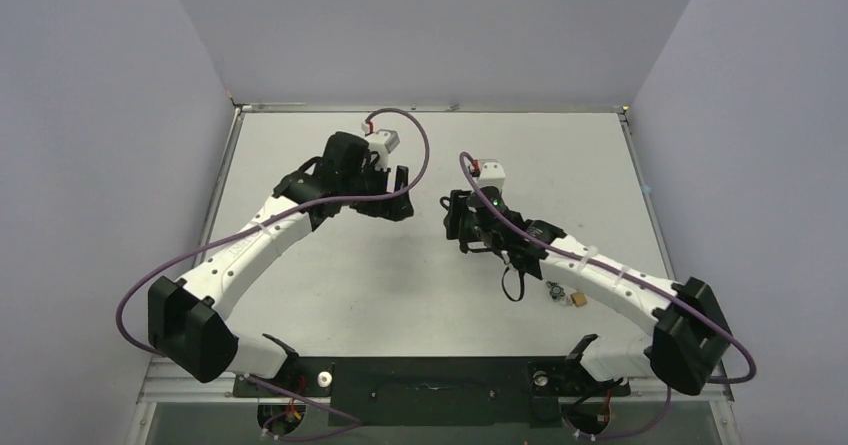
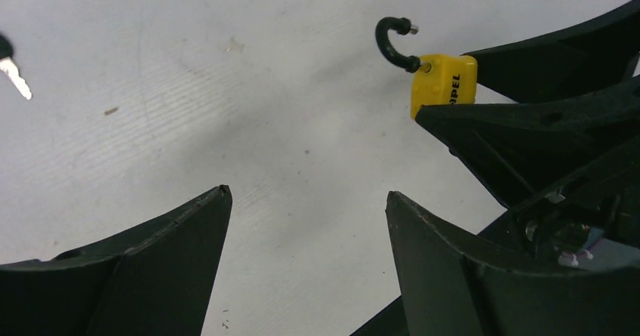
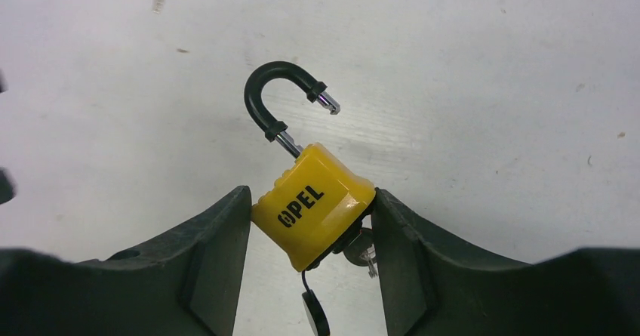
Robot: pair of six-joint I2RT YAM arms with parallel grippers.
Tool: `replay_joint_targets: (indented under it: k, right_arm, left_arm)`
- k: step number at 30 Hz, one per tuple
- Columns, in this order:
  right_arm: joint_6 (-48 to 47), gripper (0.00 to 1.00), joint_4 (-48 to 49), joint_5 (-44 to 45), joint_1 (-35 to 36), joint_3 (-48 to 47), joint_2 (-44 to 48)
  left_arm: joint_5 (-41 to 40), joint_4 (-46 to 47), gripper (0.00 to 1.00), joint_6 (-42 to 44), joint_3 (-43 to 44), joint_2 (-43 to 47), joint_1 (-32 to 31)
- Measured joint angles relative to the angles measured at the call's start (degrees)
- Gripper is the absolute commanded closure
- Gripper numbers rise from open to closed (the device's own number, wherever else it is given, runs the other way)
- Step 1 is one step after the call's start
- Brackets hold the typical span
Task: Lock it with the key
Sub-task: Pick up the lock from the center of the board.
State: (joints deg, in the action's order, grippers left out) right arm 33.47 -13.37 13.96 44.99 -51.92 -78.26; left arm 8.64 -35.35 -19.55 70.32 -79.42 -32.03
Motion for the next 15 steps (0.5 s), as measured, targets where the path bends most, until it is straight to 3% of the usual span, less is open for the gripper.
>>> replay_joint_targets:
  k: [6, 15]
  right_arm:
    - [-4.35, 1.00, -2.89, -7.69, -0.42, -1.22, 12.90]
    - [-7.30, 1.00, -10.58, -20.33, -0.72, -7.30, 22.97]
  left_arm:
    - [12.92, 2.01, 0.30, 8.48, 11.80, -0.79, 0.00]
    - [37.77, -0.72, 0.34, 22.93, 30.32, -4.04, 0.11]
